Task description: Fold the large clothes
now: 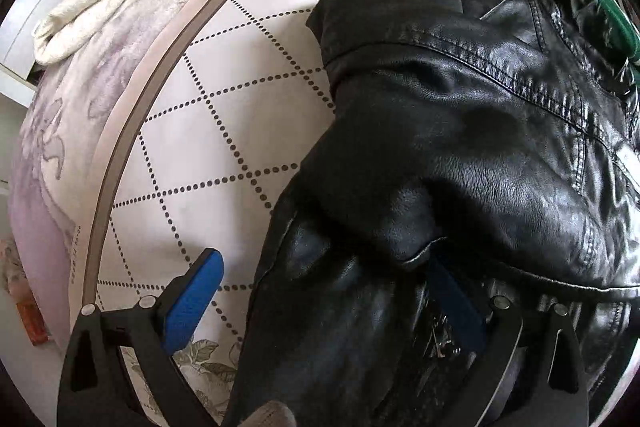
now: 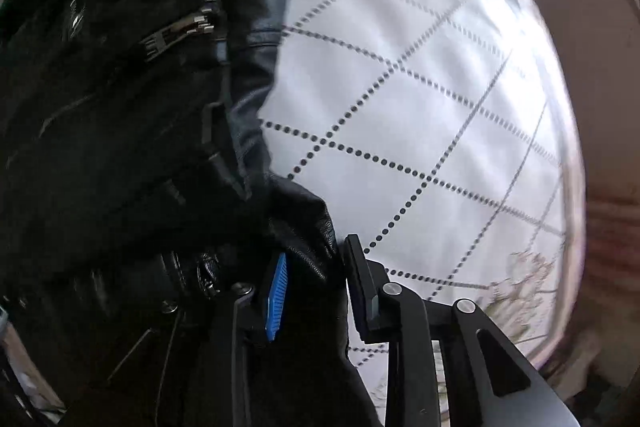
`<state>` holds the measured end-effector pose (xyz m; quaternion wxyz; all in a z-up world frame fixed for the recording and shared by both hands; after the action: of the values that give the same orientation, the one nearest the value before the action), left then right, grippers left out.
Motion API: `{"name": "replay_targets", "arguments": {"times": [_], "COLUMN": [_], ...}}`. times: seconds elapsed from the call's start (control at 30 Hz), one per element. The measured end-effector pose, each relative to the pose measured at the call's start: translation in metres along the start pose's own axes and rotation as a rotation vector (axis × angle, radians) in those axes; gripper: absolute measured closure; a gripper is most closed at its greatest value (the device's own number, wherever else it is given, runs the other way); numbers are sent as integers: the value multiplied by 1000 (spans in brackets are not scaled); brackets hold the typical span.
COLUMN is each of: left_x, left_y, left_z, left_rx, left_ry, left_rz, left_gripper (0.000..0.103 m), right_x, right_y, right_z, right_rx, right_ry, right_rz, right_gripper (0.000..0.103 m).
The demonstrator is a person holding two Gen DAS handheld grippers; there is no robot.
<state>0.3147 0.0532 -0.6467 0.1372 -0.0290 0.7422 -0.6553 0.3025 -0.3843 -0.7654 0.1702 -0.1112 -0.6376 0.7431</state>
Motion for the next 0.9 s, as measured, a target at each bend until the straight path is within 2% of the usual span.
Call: {"name": "replay_targets", "arguments": {"times": [0.03, 0.07, 0.13, 0.2, 0.3, 0.4, 0.43, 0.47, 0.5, 0.57, 0.67, 0.8, 0.87, 0.9], "left_x": [0, 1, 2, 2, -6, -8, -7, -5, -2, 7, 24, 47, 62, 69], "left_y": [-4, -9, -11, -1, 11, 10, 9, 6, 3, -12, -47, -99, -123, -131], "left_z": [-4, -7, -8, -6, -11, -10, -10, -11, -12, -12, -3, 28, 54, 67], "left_rx": [5, 9, 2, -18, -5, -20, -24, -39, -62, -111, -161, -240, -283, -298], "left_ry": [-7, -15, -8, -1, -38, -34, -40, -47, -56, -75, -120, -147, -128, -112], "left_rz": [-4, 8, 20, 7, 2, 9, 13, 16, 17, 33, 69, 106, 117, 118], "left_gripper": [0, 0, 0, 0, 0, 0, 0, 0, 0, 0, 0, 0, 0, 0], "right_x": [8, 11, 15, 33, 41, 37, 36, 35, 31, 30, 8, 13, 19, 15], "right_y": [-3, -8, -16, -17, -5, 4, 11, 19, 23, 23, 10, -13, -25, -36], "right_z": [-8, -9, -7, 1, 9, -14, -11, -4, -6, 3, 19, 32, 42, 34], "right_rx": [-12, -38, -79, -111, -120, -108, -76, -69, -79, -102, -124, -156, -185, -193], "right_ry": [-7, -15, -13, -18, -20, -34, -40, -29, -10, -3, -105, -245, -285, -297], "right_rz": [1, -1, 1, 13, 17, 6, -1, -14, -28, -68, -75, -50, -50, -55], "right_gripper": [75, 69, 67, 67, 67, 67, 63, 51, 47, 46, 46, 33, 25, 25]}}
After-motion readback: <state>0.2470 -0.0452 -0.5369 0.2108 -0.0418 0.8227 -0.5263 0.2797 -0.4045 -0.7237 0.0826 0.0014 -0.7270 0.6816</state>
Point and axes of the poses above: each gripper's, at about its wrist camera, not at the fingertips, and y roughly the way its jaws point, z to its right, x to its underside, the point moved 5 cm from there along y, roughly the way its jaws point, and after that the axes turned 2 degrees about y, right-handed, at the moved point
